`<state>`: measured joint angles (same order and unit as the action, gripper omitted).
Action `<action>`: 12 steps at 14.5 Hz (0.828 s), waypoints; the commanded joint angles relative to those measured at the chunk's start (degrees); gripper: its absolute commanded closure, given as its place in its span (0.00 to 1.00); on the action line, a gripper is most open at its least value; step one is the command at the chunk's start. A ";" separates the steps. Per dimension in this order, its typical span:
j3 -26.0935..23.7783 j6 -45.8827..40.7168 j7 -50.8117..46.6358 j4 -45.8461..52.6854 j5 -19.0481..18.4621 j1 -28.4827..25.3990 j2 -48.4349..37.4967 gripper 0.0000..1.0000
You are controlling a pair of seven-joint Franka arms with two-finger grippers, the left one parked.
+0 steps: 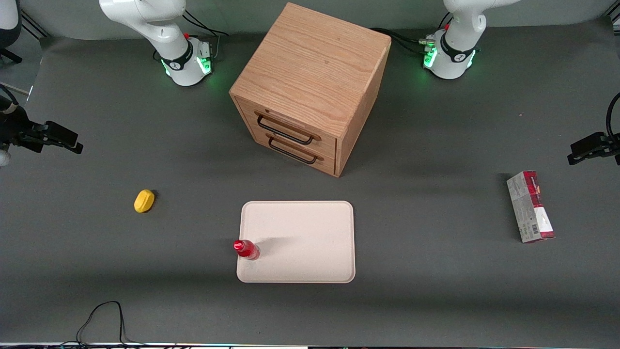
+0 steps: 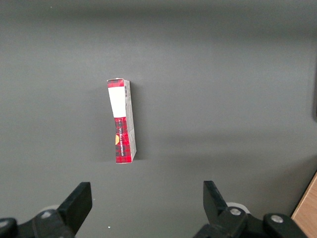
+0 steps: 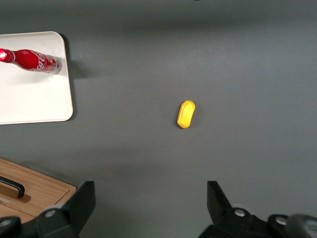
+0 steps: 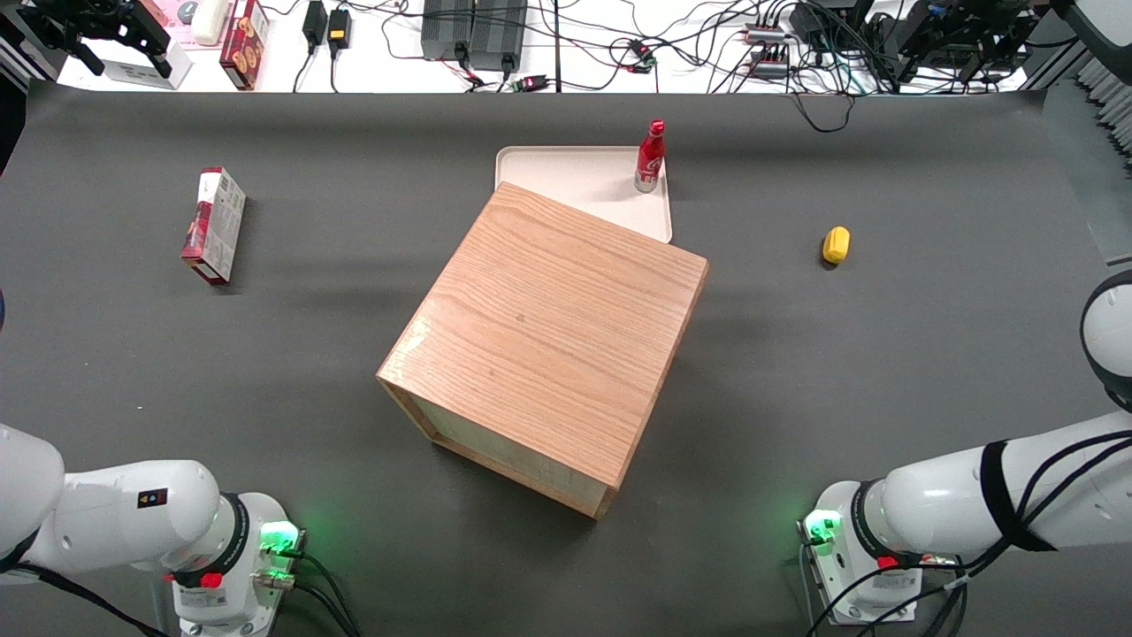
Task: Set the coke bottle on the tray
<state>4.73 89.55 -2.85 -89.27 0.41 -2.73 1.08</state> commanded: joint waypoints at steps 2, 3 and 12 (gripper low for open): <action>0.63 -1.04 1.01 -1.43 0.20 0.44 -1.96 0.00; 0.72 -1.04 1.01 -1.43 0.20 0.44 -2.22 0.00; 1.43 -1.22 0.92 -1.43 0.11 0.27 -2.31 0.00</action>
<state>6.20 88.62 -2.85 -89.33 0.41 -2.59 0.24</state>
